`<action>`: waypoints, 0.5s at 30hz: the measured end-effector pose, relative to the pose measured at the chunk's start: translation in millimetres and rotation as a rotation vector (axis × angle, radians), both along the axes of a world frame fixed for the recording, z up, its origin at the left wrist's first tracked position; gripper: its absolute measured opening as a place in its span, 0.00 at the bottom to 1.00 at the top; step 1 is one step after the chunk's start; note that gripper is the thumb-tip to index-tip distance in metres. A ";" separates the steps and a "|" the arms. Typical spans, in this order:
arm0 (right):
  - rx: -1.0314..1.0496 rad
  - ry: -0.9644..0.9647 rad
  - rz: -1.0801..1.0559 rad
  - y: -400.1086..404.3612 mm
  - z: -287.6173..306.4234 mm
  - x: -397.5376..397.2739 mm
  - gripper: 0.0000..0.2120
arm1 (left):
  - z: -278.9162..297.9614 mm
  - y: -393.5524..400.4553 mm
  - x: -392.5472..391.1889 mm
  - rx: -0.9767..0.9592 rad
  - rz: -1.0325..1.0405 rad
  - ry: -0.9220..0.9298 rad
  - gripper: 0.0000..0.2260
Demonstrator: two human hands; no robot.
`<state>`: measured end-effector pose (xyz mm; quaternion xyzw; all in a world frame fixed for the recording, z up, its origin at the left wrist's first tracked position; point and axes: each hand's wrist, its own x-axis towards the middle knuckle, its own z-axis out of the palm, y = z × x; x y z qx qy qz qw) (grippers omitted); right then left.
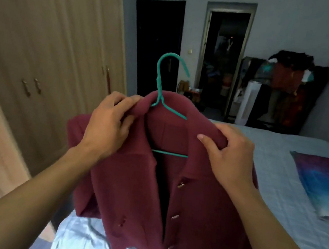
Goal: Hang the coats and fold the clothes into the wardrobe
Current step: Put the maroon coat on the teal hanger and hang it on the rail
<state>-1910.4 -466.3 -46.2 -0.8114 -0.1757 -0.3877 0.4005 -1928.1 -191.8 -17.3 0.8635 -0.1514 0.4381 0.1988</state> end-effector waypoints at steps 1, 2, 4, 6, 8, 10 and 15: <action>-0.010 -0.023 0.012 3.4 11.8 -3.0 0.13 | 10.6 3.9 -5.6 -0.010 0.014 -0.022 0.18; -0.026 -0.045 0.019 6.8 23.5 -5.5 0.13 | 20.9 8.3 -10.8 -0.012 0.021 -0.043 0.18; -0.067 -0.107 0.012 14.7 44.8 -9.4 0.14 | 41.3 17.5 -22.1 0.000 0.025 -0.083 0.17; -0.077 -0.165 0.005 24.3 61.8 -12.2 0.15 | 59.4 28.7 -33.6 0.011 0.023 -0.117 0.17; -0.063 -0.173 0.056 35.1 71.6 -12.0 0.14 | 71.2 39.9 -43.6 0.012 0.008 -0.140 0.17; -0.075 -0.131 0.147 48.9 72.6 -8.9 0.13 | 71.4 48.0 -48.5 0.034 -0.002 -0.134 0.16; -0.122 -0.026 0.316 100.1 39.2 -7.4 0.11 | 30.9 60.5 -52.8 0.084 -0.016 0.034 0.15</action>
